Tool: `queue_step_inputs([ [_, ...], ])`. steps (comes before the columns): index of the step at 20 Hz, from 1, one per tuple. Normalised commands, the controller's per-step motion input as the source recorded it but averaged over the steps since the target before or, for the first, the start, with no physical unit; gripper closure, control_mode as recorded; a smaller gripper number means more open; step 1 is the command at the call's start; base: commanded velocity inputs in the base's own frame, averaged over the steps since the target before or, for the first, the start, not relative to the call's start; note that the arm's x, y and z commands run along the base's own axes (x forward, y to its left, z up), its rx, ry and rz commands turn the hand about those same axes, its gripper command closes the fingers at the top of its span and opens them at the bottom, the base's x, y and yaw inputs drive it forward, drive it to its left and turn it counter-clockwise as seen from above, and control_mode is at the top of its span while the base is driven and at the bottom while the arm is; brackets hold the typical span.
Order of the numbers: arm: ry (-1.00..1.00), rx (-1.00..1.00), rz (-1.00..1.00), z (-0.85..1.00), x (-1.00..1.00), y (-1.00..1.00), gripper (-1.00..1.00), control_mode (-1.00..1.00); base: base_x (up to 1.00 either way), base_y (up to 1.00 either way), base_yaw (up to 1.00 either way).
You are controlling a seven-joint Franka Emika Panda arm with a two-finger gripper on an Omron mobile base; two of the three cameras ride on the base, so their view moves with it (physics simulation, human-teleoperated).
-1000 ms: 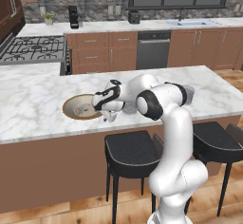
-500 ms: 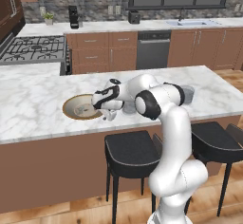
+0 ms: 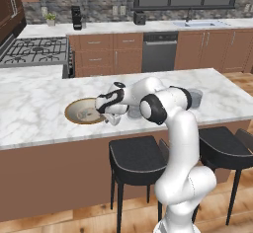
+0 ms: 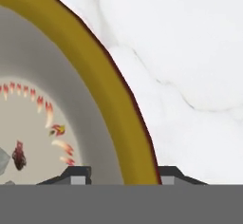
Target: There are four ice cubes in the ice bowl. Place two ice cubes in each glass of water.
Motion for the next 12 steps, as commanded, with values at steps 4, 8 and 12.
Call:
queue_step_inputs([
  [4,-0.01,0.0,0.0,0.01,-0.01,0.0,1.0,-1.0,0.0,0.0,0.0],
  [8,-0.08,0.03,0.0,0.16,-0.07,0.0,1.0,-1.0,0.0,0.0,0.0],
  [12,-0.15,0.01,0.0,0.23,-0.06,0.0,1.0,-1.0,0.0,0.0,0.0],
])
